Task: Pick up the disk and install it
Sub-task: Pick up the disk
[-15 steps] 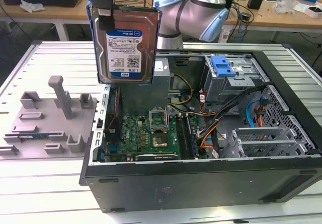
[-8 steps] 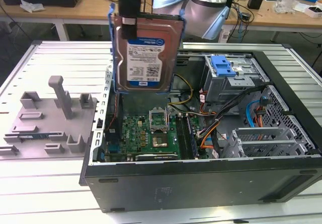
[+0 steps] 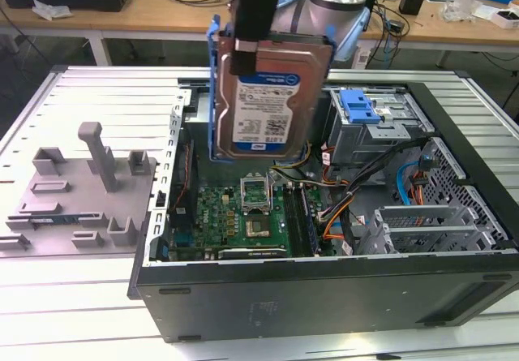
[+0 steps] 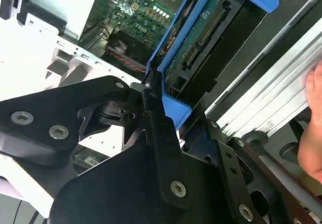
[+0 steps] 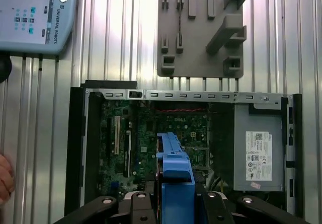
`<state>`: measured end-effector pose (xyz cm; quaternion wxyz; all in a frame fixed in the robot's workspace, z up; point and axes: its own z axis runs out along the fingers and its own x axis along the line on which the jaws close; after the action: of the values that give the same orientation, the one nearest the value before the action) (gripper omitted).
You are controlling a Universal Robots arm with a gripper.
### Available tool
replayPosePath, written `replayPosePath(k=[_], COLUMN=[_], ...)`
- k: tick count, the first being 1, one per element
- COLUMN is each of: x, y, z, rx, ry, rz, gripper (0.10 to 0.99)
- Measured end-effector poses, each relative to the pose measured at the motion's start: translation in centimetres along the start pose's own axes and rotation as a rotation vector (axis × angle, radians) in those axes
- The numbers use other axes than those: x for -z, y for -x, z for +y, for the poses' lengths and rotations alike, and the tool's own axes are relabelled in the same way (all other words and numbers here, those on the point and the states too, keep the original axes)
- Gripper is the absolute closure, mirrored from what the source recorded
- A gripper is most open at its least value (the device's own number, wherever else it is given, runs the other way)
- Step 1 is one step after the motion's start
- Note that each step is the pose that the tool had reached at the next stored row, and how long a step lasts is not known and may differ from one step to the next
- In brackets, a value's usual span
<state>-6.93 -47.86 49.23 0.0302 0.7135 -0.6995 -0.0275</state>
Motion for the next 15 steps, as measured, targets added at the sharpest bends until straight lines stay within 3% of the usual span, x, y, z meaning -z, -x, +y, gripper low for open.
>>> replayPosePath(k=[3,7,10,12,15], x=[0.13,0.24,0.4,0.45,0.45], y=[-0.89,-1.62,-2.2,-2.41,-2.51], z=[-1.6,-3.03,-4.97,-5.6,-5.82], rx=[0.0,0.0,0.0,0.0,0.0], ry=[0.001,0.003,0.008,0.011,0.011], rz=[-0.0001,-0.0005,-0.0009,-0.0009,-0.001], gripper=[0.718,0.718,0.718,0.718,0.718])
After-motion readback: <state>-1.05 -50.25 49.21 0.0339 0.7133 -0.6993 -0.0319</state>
